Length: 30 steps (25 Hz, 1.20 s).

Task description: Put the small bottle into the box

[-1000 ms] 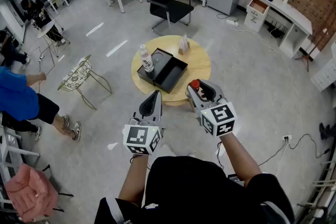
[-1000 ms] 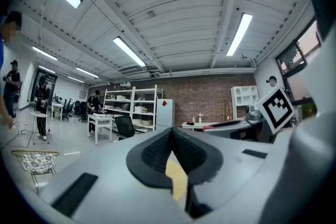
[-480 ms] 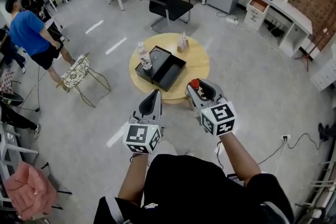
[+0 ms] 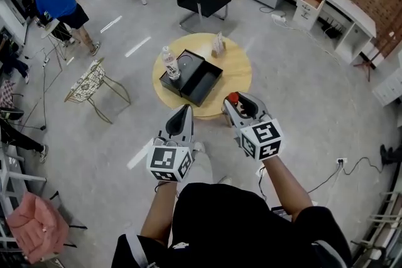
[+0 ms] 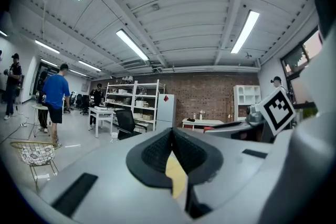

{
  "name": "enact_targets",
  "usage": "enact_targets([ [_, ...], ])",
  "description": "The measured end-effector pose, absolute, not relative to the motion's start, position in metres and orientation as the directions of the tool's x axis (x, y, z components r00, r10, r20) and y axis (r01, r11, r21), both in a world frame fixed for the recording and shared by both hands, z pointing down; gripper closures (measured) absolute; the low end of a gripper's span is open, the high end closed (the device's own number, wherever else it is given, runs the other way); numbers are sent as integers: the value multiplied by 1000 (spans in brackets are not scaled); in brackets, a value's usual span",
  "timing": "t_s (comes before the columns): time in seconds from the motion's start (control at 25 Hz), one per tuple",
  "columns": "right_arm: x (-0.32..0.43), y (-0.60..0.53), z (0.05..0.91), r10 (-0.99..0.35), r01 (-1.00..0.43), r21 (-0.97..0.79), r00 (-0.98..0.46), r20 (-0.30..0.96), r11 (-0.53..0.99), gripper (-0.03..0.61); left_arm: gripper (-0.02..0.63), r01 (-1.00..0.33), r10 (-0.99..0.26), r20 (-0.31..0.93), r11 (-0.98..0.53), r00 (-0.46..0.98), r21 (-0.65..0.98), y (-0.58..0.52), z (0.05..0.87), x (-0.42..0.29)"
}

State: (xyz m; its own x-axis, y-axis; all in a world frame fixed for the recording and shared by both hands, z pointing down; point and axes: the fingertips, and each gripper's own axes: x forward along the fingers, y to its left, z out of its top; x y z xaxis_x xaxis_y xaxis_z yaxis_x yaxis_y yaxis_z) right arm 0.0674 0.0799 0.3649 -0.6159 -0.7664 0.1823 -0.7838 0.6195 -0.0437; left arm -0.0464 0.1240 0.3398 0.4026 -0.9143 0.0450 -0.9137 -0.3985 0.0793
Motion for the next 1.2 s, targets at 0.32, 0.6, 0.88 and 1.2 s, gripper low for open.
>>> enact_targets([
  [0.32, 56, 35, 370, -764, -786, -47, -612, 203, 617, 446, 603, -910, -909, 63, -405, 411, 93, 76, 344, -57],
  [0.6, 46, -21, 380, -754, -783, -50, -612, 239, 620, 446, 603, -905, -904, 83, -411, 420, 107, 14, 352, -63],
  [0.88, 27, -83, 387, -742, -781, -57, -611, 275, 622, 446, 603, -897, -893, 113, -423, 437, 125, -51, 358, -73],
  [1.2, 8, -142, 409, -742, -804, -85, -578, 339, 588, 446, 603, -872, -858, 165, -465, 486, 152, -114, 377, -85],
])
